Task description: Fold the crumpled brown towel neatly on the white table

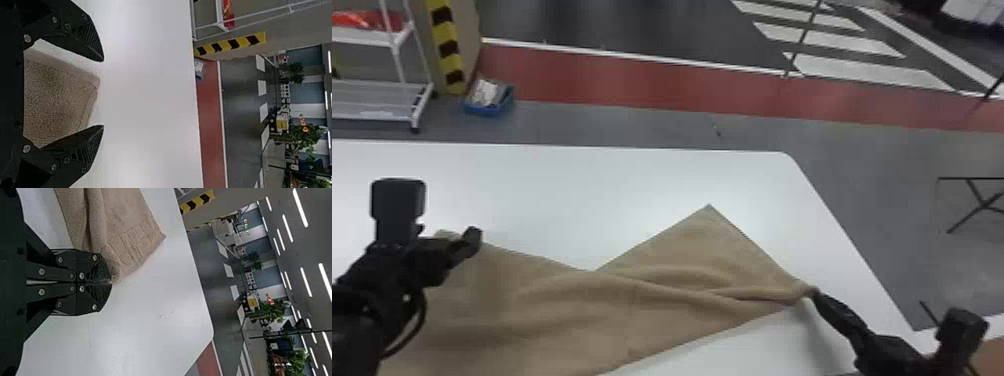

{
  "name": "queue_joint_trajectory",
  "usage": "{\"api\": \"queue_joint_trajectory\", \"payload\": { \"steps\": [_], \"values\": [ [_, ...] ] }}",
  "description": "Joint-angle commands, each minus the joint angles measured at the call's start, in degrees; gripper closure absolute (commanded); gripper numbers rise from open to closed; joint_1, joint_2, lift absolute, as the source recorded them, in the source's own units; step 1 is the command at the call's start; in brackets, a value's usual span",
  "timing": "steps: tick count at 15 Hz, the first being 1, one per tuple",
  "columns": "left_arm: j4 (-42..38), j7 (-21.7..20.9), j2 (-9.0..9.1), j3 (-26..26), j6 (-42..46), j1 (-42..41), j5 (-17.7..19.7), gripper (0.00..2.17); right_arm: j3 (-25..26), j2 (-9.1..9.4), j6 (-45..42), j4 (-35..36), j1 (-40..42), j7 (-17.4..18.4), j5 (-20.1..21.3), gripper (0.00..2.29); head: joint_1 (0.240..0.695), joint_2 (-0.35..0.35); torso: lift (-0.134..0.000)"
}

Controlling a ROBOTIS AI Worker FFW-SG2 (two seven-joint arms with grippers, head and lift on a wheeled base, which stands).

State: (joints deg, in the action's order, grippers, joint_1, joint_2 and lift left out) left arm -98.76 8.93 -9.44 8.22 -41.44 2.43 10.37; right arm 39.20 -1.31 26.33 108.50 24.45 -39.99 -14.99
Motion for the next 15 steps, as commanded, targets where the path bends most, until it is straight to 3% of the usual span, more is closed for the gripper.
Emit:
{"api": "queue_joint_trajectory", "payload": {
  "steps": [1,7,14,15],
  "values": [
    [0.9,-0.1,-0.23,-0.3,0.0,0.5,0.0,0.34,0.1,-0.01,0.0,0.0,0.1,0.0,0.0,1.8,0.695,-0.263,-0.124],
    [1.5,-0.4,-0.23,-0.7,0.0,0.8,-0.3,0.58,0.1,-0.01,0.0,-0.3,0.0,0.0,0.0,1.8,0.695,-0.248,-0.124],
    [1.1,-0.8,-0.23,-0.4,-1.1,-0.1,-0.3,0.59,0.1,-0.01,0.0,-0.4,0.1,-0.2,0.0,1.8,0.695,-0.253,-0.124],
    [1.1,-1.1,-0.23,-0.4,-1.6,-0.1,-0.3,0.69,0.1,0.08,0.0,-0.4,0.1,-0.2,-0.1,1.8,0.695,-0.254,-0.124]
  ]
}}
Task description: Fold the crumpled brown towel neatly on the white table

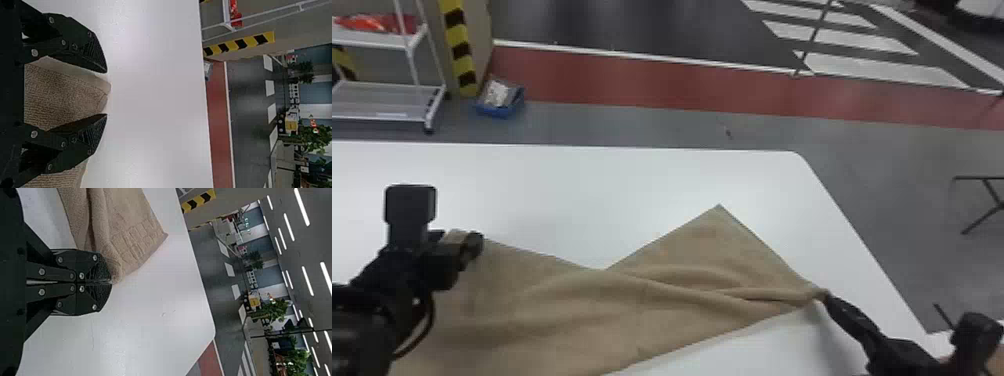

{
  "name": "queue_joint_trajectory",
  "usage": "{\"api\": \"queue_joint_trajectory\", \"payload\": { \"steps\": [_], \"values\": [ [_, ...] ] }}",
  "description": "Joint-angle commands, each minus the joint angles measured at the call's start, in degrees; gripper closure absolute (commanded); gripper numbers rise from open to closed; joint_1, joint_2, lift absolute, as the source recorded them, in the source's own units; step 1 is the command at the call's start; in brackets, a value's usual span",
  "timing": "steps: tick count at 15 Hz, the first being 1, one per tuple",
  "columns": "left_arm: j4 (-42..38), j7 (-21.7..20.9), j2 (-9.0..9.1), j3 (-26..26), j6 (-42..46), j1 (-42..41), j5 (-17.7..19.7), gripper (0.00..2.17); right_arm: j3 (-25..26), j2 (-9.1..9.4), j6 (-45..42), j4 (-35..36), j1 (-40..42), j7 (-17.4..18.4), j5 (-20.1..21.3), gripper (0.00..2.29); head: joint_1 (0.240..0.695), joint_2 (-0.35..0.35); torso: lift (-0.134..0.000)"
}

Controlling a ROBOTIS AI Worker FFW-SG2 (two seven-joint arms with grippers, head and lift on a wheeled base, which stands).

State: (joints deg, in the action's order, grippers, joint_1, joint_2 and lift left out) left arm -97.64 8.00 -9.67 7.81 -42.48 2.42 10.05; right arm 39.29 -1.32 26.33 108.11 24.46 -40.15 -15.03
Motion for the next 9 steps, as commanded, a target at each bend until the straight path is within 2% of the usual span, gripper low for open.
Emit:
{"api": "queue_joint_trajectory", "payload": {
  "steps": [1,2,3,7,9],
  "values": [
    [0.0,-0.4,0.0,-0.1,-1.3,0.0,0.0,0.82,0.0,0.17,0.0,0.1,0.1,-0.1,-0.2,1.8,0.695,-0.255,-0.124],
    [0.0,-0.4,0.09,-0.1,-1.3,0.0,0.1,1.0,0.0,0.17,0.0,0.2,0.1,-0.1,-0.2,1.8,0.695,-0.256,-0.124],
    [-0.2,-0.3,0.09,-0.2,-1.3,-0.1,0.1,1.03,0.0,0.17,0.0,0.3,0.2,-0.1,-0.3,1.8,0.695,-0.256,-0.124],
    [-4.8,-0.1,0.0,-0.6,-1.3,-2.2,0.4,1.03,0.1,0.17,0.0,1.0,0.4,-0.1,-0.6,1.8,0.695,-0.255,-0.124],
    [-9.9,-0.2,-0.09,-1.7,-1.3,-3.7,2.8,1.03,0.4,-0.27,0.5,1.9,-0.3,0.0,-0.6,1.8,0.695,-0.259,-0.124]
  ]
}}
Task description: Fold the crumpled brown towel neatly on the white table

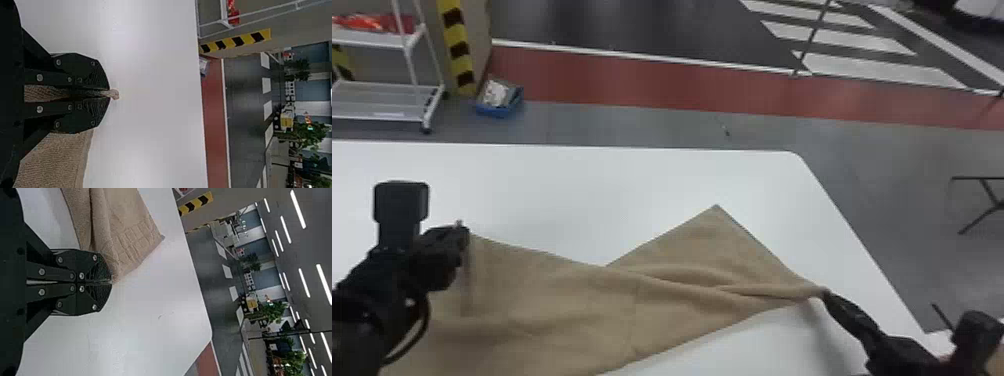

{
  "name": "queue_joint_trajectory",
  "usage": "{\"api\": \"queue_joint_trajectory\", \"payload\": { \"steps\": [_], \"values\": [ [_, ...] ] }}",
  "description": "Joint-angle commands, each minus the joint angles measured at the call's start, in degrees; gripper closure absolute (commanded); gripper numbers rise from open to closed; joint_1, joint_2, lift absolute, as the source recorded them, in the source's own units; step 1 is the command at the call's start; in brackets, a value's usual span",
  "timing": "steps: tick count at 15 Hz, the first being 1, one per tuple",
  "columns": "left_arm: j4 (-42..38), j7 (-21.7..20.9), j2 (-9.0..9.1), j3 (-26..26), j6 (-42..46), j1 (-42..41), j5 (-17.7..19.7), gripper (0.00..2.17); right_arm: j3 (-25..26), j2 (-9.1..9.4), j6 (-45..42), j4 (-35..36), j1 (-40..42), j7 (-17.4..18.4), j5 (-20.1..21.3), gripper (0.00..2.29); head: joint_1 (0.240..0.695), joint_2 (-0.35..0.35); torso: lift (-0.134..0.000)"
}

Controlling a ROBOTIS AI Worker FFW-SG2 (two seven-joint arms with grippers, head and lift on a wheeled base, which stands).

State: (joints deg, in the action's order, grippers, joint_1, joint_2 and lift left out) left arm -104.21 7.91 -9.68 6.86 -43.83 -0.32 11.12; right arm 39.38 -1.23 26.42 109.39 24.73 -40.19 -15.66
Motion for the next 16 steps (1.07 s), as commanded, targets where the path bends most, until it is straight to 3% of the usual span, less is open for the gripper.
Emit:
{"api": "queue_joint_trajectory", "payload": {
  "steps": [1,3,5,8,12,14,16],
  "values": [
    [-5.0,-0.3,-0.34,-1.9,0.1,-1.5,4.3,1.03,0.7,-0.53,2.0,1.9,-1.5,0.1,0.3,1.8,0.695,-0.261,-0.124],
    [-11.0,-0.5,-2.53,-5.0,0.1,-3.9,12.3,1.03,1.2,-1.59,6.8,5.0,-3.3,0.1,0.1,1.8,0.695,-0.267,-0.124],
    [-18.0,-1.9,-3.5,-8.3,-0.1,-7.3,17.7,1.03,2.7,-2.2,11.0,7.8,-5.7,0.1,0.6,1.8,0.695,-0.268,-0.124],
    [-25.6,-4.1,-5.43,-17.7,-0.1,-11.4,33.9,1.03,7.0,-5.19,18.2,8.7,-10.4,0.2,0.9,1.8,0.695,-0.285,-0.124],
    [-29.6,-4.7,-6.14,-23.7,-1.8,-13.6,40.2,1.03,11.5,-8.18,20.1,7.8,-12.3,1.2,0.5,1.8,0.695,-0.33,-0.124],
    [-29.6,-5.7,-6.05,-25.3,-1.8,-13.9,43.0,1.03,12.7,-8.44,21.7,7.1,-12.5,1.7,0.0,1.8,0.695,-0.348,-0.124],
    [-29.9,-6.7,-6.05,-25.8,-2.7,-14.4,43.0,1.03,12.5,-8.27,25.6,7.4,-12.4,1.6,-0.4,1.8,0.695,-0.35,-0.124]
  ]
}}
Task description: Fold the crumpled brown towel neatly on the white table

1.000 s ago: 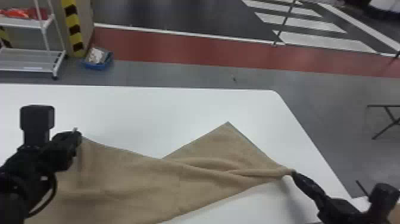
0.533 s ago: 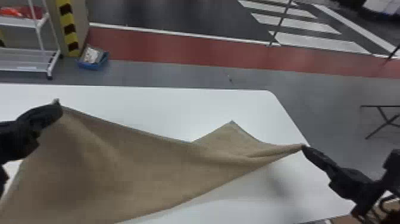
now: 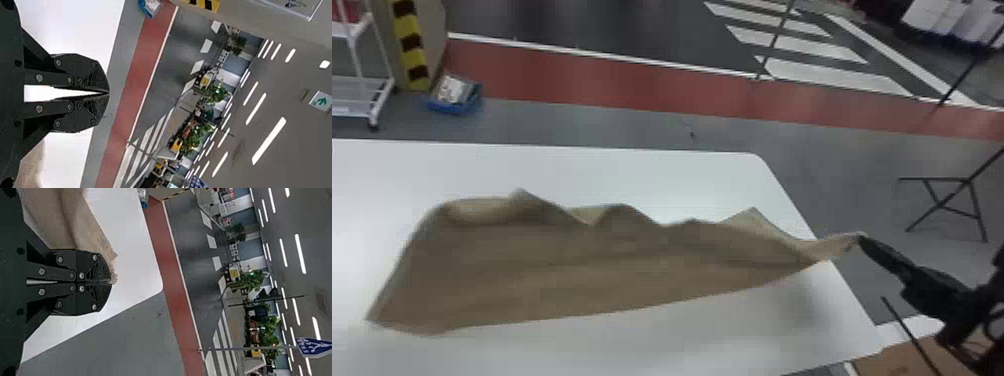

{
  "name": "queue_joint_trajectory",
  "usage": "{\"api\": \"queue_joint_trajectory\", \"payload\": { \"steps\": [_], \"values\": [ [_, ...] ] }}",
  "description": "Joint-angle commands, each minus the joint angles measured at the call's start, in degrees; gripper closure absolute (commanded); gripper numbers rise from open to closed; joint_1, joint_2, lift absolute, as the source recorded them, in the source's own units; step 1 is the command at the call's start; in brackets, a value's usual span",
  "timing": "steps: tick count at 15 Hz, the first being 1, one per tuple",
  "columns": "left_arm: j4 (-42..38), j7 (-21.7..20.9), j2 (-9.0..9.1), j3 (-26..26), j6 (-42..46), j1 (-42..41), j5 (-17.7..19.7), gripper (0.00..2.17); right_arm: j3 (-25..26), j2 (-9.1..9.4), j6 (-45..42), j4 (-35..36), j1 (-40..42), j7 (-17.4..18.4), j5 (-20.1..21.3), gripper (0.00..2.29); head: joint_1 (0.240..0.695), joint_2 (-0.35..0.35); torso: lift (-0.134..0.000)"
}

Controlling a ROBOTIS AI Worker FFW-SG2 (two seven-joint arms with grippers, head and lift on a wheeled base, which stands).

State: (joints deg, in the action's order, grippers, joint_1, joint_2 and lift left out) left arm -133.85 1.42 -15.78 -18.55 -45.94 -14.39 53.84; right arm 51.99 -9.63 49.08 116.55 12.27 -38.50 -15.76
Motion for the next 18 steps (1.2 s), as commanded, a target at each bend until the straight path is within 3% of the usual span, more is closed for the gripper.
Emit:
{"api": "queue_joint_trajectory", "payload": {
  "steps": [1,6,8,12,14,16,18],
  "values": [
    [-0.5,-0.3,0.04,-0.3,-0.8,-0.5,0.3,1.03,-0.7,0.41,4.9,1.0,0.1,-0.1,-0.3,1.8,0.695,-0.35,-0.124],
    [-0.6,-1.8,0.39,0.6,-0.6,-2.0,-0.3,1.03,-5.0,3.04,6.4,2.3,1.7,-0.3,1.4,1.8,0.695,-0.334,-0.124],
    [0.5,-2.7,0.66,3.3,-0.6,-2.1,-2.6,1.03,-5.7,3.57,6.3,2.4,3.4,-0.3,1.0,1.8,0.695,-0.328,-0.124],
    [3.3,-4.0,1.71,14.4,-0.4,0.0,-12.9,1.01,-8.4,5.94,3.6,2.5,6.5,-0.4,0.8,1.8,0.695,-0.35,-0.124],
    [6.7,-4.9,2.15,19.6,-0.3,2.1,-17.7,0.47,-9.4,6.56,3.3,2.9,7.4,-0.9,0.6,1.8,0.695,-0.35,-0.124],
    [11.9,-4.7,2.24,24.9,-0.3,5.0,-22.9,0.32,-10.2,7.35,2.0,3.1,8.5,-1.0,0.6,1.8,0.695,-0.35,-0.124],
    [17.0,-4.5,2.94,29.6,0.6,6.7,-26.5,0.33,-12.1,7.96,0.8,3.1,9.5,-1.0,0.6,1.8,0.695,-0.35,-0.124]
  ]
}}
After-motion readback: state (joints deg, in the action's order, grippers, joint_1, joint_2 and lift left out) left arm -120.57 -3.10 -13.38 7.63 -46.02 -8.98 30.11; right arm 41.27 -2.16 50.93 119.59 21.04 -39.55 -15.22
